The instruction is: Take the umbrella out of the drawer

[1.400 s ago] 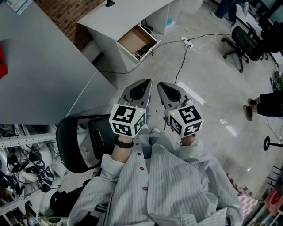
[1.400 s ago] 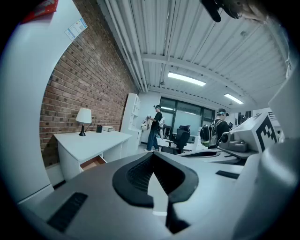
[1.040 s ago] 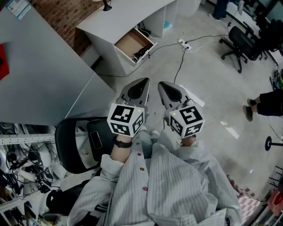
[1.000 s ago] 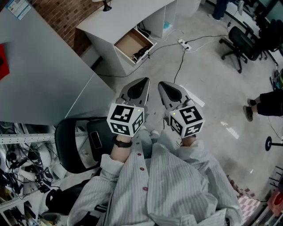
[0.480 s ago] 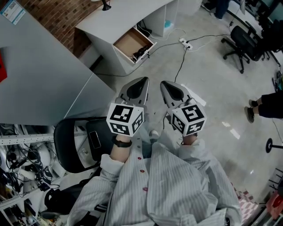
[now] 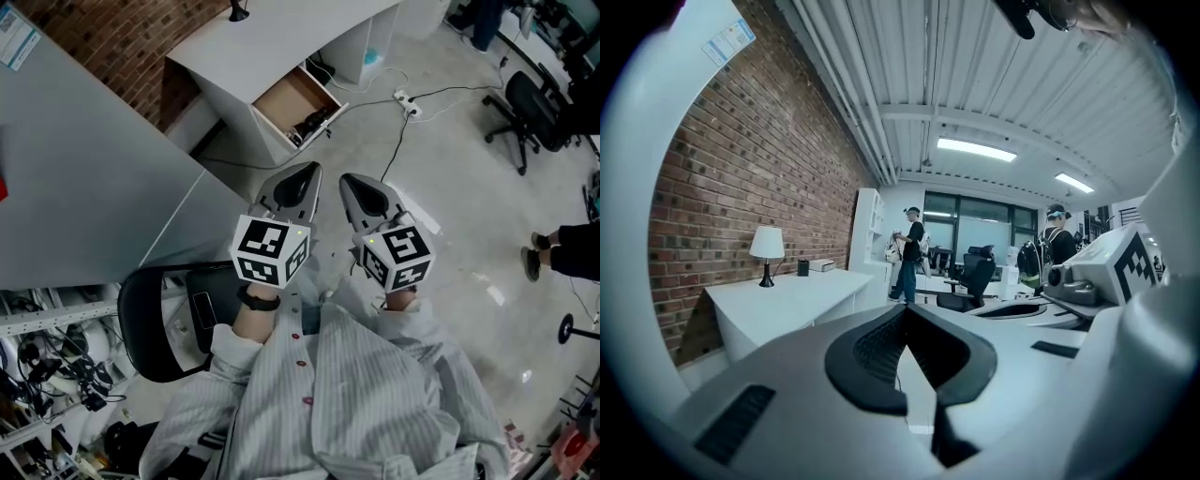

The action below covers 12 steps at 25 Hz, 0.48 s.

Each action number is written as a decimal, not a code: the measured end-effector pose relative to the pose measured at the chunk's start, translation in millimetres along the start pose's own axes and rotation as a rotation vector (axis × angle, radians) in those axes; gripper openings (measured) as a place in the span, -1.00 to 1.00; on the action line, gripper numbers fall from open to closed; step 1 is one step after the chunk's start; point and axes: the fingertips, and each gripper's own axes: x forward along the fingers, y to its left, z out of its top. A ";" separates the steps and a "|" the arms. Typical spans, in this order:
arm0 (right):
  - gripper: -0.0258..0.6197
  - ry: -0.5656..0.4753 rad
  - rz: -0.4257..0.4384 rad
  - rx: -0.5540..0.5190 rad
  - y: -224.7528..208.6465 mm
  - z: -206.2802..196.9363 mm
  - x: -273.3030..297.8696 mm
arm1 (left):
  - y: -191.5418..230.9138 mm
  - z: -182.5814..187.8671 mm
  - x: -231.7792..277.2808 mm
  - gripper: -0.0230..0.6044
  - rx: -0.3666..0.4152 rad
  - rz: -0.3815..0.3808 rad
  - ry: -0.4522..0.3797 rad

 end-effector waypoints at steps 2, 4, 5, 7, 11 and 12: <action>-0.81 0.002 0.001 -0.002 -4.8 5.9 24.7 | 22.7 4.7 11.8 -0.90 0.001 0.001 0.003; -0.81 0.005 -0.001 0.000 -10.2 12.0 50.0 | 45.8 9.2 23.7 -0.90 0.001 0.001 0.008; -0.81 0.008 -0.003 0.001 -12.6 14.8 62.3 | 57.2 11.0 29.3 -0.90 0.000 0.000 0.010; -0.81 0.010 -0.008 0.005 -16.7 19.7 85.1 | 79.3 14.3 40.0 -0.90 -0.001 -0.002 0.014; -0.81 0.010 -0.026 0.014 -25.6 29.5 124.3 | 117.7 20.7 59.9 -0.90 -0.008 -0.014 0.014; -0.81 0.010 -0.033 0.018 -28.5 31.2 132.8 | 125.6 21.4 64.5 -0.90 -0.009 -0.019 0.015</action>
